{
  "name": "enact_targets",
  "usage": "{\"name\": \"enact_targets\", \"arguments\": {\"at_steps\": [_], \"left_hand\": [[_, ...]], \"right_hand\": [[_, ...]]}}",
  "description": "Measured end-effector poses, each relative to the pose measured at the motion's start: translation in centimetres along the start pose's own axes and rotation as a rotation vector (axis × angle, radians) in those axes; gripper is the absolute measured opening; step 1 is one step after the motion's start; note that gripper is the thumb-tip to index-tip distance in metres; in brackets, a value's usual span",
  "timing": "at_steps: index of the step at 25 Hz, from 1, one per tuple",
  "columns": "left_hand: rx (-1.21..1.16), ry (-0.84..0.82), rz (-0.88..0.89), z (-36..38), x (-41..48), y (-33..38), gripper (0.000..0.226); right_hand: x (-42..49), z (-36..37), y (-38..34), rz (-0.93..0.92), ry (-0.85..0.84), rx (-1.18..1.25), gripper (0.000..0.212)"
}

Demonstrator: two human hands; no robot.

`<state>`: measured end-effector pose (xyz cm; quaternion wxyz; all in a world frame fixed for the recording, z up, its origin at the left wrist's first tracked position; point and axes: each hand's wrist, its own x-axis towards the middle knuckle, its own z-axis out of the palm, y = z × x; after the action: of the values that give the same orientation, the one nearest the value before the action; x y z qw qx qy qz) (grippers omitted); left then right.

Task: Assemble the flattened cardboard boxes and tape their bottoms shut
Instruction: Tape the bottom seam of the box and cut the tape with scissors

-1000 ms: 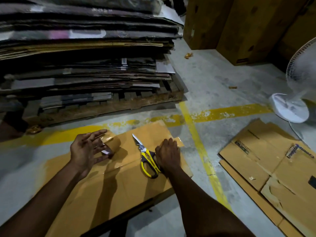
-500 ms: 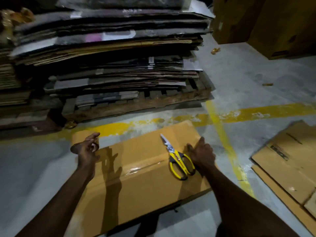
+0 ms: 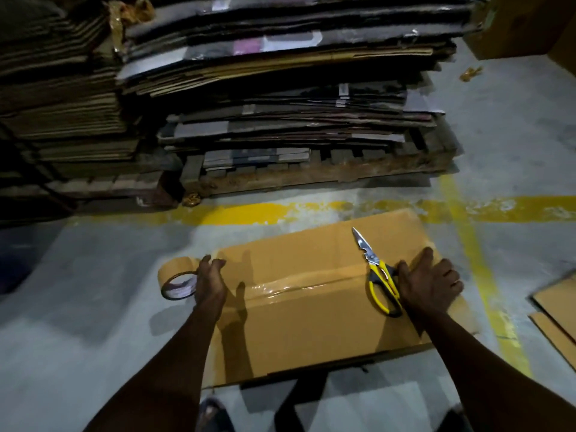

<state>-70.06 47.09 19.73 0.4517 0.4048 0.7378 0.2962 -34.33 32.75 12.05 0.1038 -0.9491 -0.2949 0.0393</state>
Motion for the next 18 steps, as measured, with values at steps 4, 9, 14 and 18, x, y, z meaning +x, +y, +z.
{"name": "enact_targets", "arguments": {"at_steps": [4,9,14,18], "left_hand": [[0.049,-0.012,0.028,1.8,0.9,0.1,0.09],[-0.142,-0.202,0.128,8.7,-1.9,4.2,0.049],[-0.185,-0.417,0.117,16.7,-7.2,4.0,0.037],[-0.229,-0.396,0.079,15.9,-7.3,4.6,0.038]], "right_hand": [[1.7,-1.0,0.8,0.096,-0.181,-0.059,0.074],[5.2,-2.7,2.2,0.12,-0.179,-0.011,0.073],[4.9,-1.5,1.6,-0.104,-0.213,-0.092,0.083],[5.5,-2.3,1.3,-0.117,-0.289,-0.095,0.076]]}}
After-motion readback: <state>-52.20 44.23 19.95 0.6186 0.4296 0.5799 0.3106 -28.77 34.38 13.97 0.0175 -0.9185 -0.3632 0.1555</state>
